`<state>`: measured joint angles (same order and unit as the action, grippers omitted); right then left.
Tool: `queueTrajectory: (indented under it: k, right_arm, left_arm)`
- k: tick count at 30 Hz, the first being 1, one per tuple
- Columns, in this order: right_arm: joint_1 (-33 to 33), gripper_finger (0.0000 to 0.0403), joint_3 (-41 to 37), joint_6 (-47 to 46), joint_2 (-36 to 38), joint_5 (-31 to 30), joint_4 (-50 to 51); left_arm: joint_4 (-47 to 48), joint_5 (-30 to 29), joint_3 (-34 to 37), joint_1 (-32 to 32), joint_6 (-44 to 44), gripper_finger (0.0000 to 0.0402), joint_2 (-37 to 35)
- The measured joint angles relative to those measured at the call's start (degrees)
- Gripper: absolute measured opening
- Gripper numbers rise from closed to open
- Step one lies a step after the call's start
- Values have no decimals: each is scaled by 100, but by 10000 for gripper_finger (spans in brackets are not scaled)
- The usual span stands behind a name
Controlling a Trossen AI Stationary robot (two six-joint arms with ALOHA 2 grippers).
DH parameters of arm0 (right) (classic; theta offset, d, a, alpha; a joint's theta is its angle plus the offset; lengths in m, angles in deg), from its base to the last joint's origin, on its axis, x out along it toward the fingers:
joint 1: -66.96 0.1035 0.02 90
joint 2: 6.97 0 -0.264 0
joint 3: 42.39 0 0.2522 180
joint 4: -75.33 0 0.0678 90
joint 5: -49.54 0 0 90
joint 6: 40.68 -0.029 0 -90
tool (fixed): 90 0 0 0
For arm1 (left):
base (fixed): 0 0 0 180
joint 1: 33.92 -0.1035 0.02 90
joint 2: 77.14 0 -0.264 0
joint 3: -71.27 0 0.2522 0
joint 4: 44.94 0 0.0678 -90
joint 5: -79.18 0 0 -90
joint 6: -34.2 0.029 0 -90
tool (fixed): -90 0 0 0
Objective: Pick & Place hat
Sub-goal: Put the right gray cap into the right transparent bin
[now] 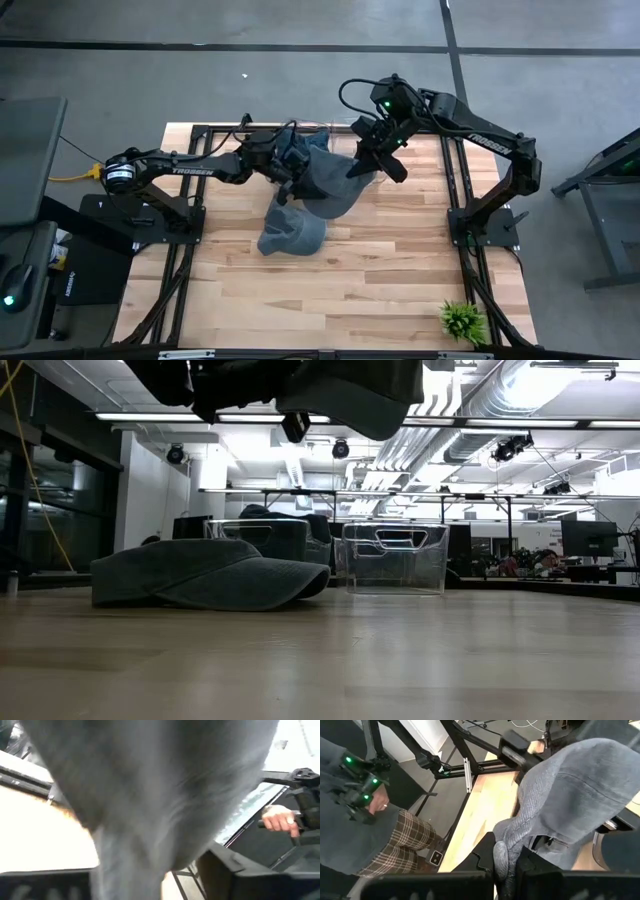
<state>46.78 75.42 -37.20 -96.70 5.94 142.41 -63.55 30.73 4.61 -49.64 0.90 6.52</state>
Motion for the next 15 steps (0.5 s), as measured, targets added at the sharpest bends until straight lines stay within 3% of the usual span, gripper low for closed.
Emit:
queueTrajectory:
  k: [7, 15]
  right_arm:
    - [-2, 7, 0, 176, 0, -40, 235]
    - [-2, 7, 0, 348, 4, 25, 526]
  left_arm:
    - [-471, 496, -1, -51, -268, 245, -40]
    - [-497, 1394, -7, -676, -957, 273, -299]
